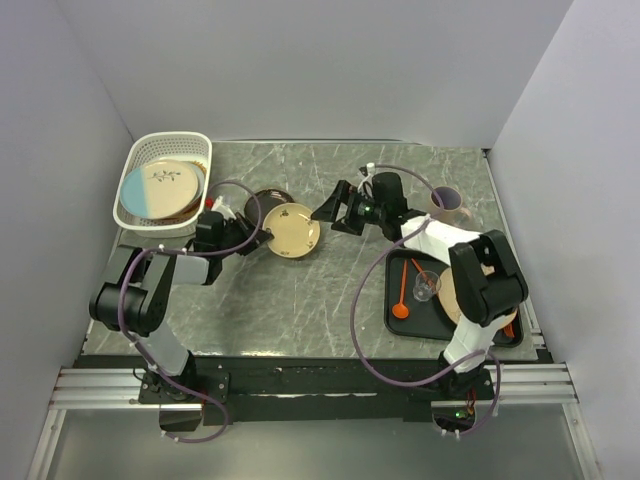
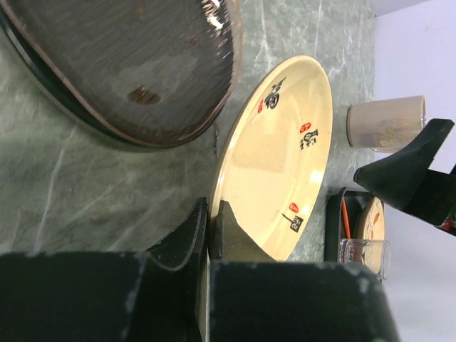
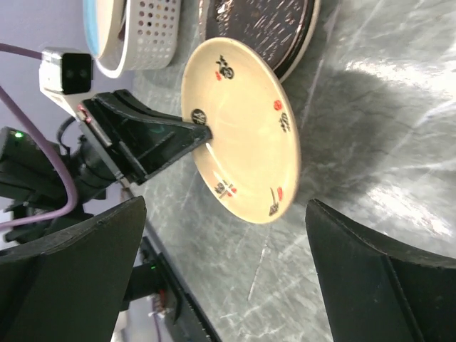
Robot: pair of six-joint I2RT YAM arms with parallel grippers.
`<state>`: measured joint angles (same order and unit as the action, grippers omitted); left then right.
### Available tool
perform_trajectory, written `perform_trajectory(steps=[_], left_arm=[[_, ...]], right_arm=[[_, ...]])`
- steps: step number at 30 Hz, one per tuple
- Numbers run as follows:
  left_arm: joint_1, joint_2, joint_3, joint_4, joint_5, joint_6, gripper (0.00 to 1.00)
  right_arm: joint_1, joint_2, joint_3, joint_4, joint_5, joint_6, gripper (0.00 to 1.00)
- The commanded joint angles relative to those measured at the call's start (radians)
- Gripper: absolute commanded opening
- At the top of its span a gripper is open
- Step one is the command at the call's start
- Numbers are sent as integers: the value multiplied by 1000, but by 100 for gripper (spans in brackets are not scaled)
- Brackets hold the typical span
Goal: Place the plates into the plastic bin on the countertop
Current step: Place the plate in the plastic bin.
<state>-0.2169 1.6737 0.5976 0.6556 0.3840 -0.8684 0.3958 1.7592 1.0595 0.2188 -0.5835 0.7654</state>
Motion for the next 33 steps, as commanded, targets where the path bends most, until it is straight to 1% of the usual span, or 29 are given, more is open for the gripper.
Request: perform_trajectory(steps=[1, 6, 8, 13, 18, 22, 28, 33], left_arm=[[-2, -52, 57, 6, 13, 34, 1], [-2, -83, 74, -36, 13, 51, 1], [-1, -103, 85, -91, -3, 54, 1], [-1, -204, 94, -166, -30, 80, 1], [-1, -288, 119, -296, -100, 104, 1], [4, -339, 139, -364, -144, 131, 1], [47, -384, 149, -416, -143, 143, 1], [112, -378, 151, -412, -113, 138, 1]], right_arm=[[0, -75, -19, -45, 80, -66, 100], [0, -96, -49, -49, 111, -80, 100], [0, -99, -47, -61, 125, -93, 100], [0, -113, -58, -88, 157, -133, 100], [2, -127, -88, -64, 162, -135, 100], [3, -121, -105, -49, 148, -129, 100], [6, -122, -138, -35, 134, -124, 100], [6, -176, -171, -70, 180, -150, 100]])
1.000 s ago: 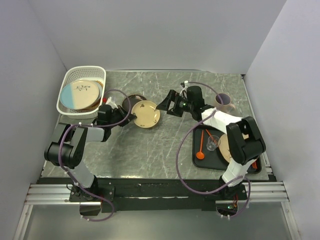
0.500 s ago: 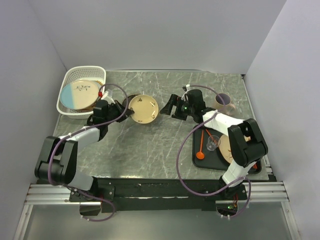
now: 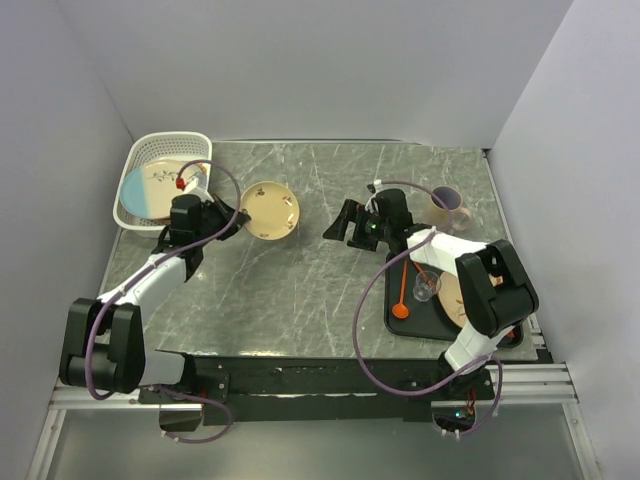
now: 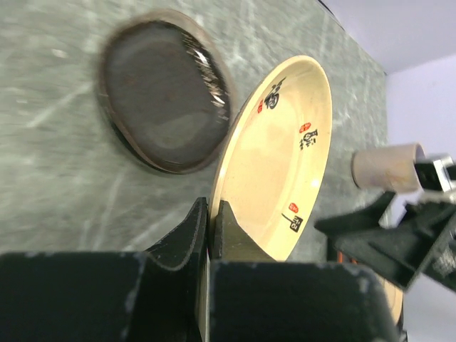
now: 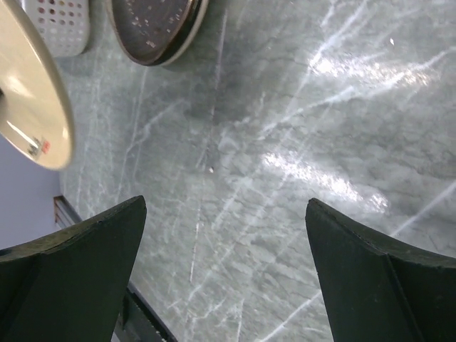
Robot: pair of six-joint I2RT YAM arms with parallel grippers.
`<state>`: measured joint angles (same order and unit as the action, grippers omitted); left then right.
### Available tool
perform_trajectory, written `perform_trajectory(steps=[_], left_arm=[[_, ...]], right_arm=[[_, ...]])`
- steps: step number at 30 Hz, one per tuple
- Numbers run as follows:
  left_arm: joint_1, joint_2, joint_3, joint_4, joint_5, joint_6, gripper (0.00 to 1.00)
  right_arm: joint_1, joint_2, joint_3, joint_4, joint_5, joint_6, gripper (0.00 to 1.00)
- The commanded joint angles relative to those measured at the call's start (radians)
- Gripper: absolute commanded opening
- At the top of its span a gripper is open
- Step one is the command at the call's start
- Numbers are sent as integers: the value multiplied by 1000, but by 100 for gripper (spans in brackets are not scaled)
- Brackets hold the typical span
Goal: Place the plates into the plastic bin on the countertop
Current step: Place the plate in the plastic bin.
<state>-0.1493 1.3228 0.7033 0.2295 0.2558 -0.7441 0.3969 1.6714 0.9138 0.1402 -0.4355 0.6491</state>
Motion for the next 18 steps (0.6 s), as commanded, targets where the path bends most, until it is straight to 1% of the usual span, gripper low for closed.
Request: perform_trajectory(steps=[1, 7, 9, 13, 18], left_arm=[[56, -27, 47, 17, 25, 12, 1], [146, 4, 87, 8, 82, 17, 1], [195, 9, 97, -1, 97, 12, 1], [283, 15, 140, -31, 106, 6, 1], [362, 10, 150, -39, 120, -24, 1]], right_arm=[[5, -99, -38, 4, 38, -43, 100], [5, -168, -84, -27, 103, -66, 100], [6, -179, -92, -28, 115, -71, 100], [7, -171, -96, -30, 123, -80, 100], [5, -148, -87, -27, 119, -91, 100]])
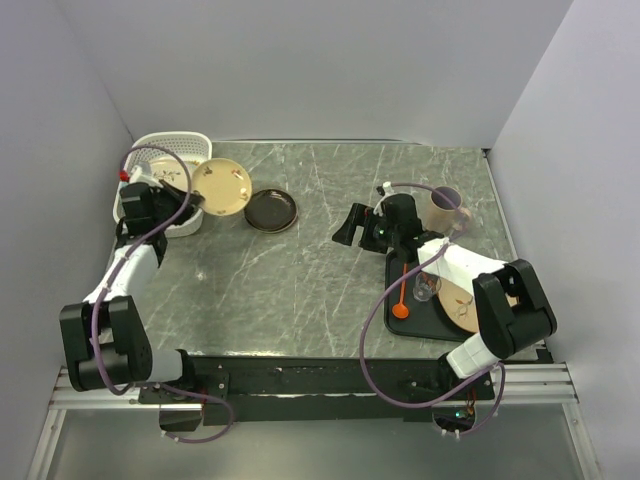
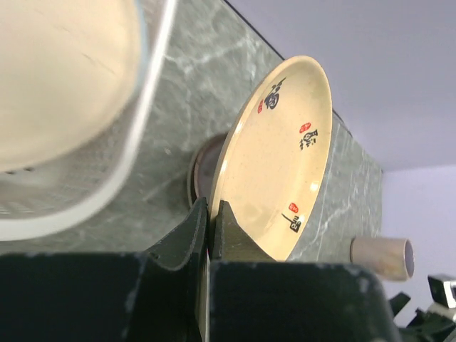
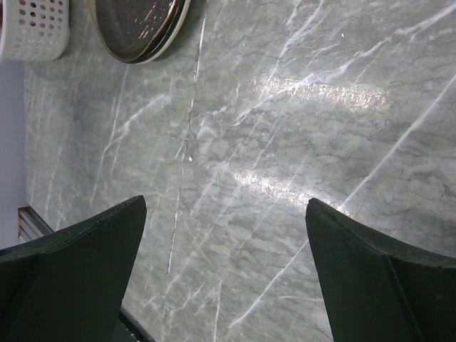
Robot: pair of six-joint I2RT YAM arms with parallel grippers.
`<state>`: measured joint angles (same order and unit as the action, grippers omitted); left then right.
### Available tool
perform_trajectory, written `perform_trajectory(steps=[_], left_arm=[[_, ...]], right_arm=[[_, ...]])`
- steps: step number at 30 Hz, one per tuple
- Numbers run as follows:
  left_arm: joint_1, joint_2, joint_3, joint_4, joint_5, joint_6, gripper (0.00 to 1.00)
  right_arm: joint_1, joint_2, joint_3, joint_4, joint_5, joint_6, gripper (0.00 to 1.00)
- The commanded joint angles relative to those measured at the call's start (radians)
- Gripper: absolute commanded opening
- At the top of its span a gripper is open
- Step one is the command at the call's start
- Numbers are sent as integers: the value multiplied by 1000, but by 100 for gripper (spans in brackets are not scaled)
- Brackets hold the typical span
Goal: Place the plates into the plastic bin on the countertop
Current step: Place the plate in the plastic bin.
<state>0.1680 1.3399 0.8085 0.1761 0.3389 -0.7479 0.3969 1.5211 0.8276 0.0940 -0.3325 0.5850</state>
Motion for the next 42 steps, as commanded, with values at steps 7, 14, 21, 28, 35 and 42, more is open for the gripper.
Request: perform_trajectory(steps=[7, 14, 21, 28, 35, 42], left_arm=[[142, -7, 43, -7, 34, -33, 1], [202, -10, 18, 31, 14, -56, 1], [258, 31, 9, 118, 32, -111, 1], [277, 84, 24, 141, 15, -130, 1], [275, 127, 58, 143, -18, -140, 1], [280, 186, 86, 161, -29, -153, 1]], right_arm=[[6, 24, 2, 33, -8, -31, 100], [7, 24, -4, 38, -20, -33, 100], [7, 25, -10, 26, -7, -42, 100], [7, 25, -10, 27, -11, -43, 100], [8, 24, -19, 36, -22, -39, 100], [7, 34, -10, 32, -16, -42, 100]])
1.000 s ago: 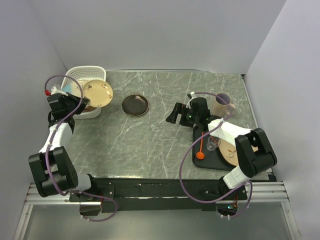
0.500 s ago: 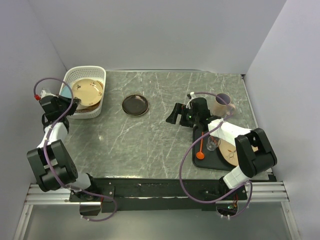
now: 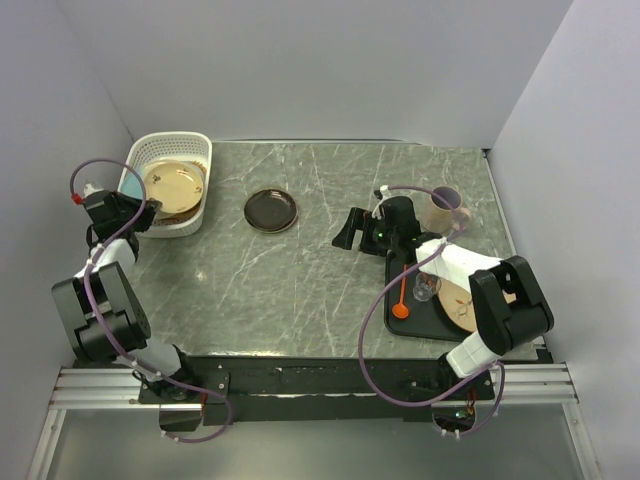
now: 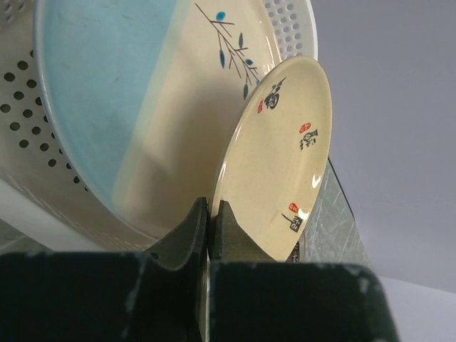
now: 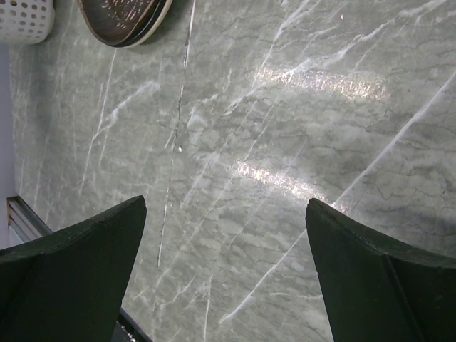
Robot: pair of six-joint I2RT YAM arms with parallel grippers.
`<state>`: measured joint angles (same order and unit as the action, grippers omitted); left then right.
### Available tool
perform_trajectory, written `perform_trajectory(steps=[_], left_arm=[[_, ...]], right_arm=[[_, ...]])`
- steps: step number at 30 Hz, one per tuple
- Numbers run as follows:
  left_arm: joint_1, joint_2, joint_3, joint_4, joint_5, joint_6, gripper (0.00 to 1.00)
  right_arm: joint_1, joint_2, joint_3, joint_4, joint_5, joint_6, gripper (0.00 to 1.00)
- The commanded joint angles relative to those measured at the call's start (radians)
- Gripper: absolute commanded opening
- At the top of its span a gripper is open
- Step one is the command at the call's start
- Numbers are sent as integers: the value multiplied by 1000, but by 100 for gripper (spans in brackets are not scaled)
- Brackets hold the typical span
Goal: Place the plates into the plastic bin on the countertop
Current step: Place the plate in the plastic bin.
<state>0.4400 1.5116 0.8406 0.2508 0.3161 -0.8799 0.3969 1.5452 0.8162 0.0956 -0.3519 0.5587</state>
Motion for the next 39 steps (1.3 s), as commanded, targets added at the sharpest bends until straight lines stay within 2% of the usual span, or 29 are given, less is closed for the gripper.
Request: perform_trajectory(steps=[1, 18, 23, 25, 27, 28, 32, 33, 35, 36, 38, 39], left_arm=[[8, 22, 52, 94, -5, -24, 1], [37, 94, 77, 126, 1, -36, 1], [37, 110, 86, 131, 1, -44, 7], [39, 111, 91, 131, 3, -48, 16], [39, 111, 92, 128, 3, -45, 19], [39, 110, 94, 125, 0, -44, 27], [39, 98, 87, 114, -9, -36, 39], [40, 88, 89, 110, -9, -33, 50], [40, 78, 84, 93, -20, -28, 63], [40, 56, 80, 88, -26, -28, 76], [39, 35, 63, 76, -48, -27, 86], [39, 12, 60, 64, -60, -22, 96]], right_arm=[[7, 13, 1, 29, 4, -16, 100], [7, 58, 26, 20, -1, -17, 100], [11, 64, 37, 13, -5, -13, 100], [14, 69, 43, 12, -7, -13, 100], [17, 73, 44, 12, -7, -11, 100], [19, 75, 46, 10, -7, -13, 100], [19, 75, 51, 3, -2, -13, 100], [22, 67, 49, 4, 7, -13, 100], [22, 61, 46, 7, 13, -13, 100], [22, 58, 46, 4, 17, -14, 100], [23, 58, 47, 4, 21, -13, 100], [22, 59, 49, 6, 19, -13, 100]])
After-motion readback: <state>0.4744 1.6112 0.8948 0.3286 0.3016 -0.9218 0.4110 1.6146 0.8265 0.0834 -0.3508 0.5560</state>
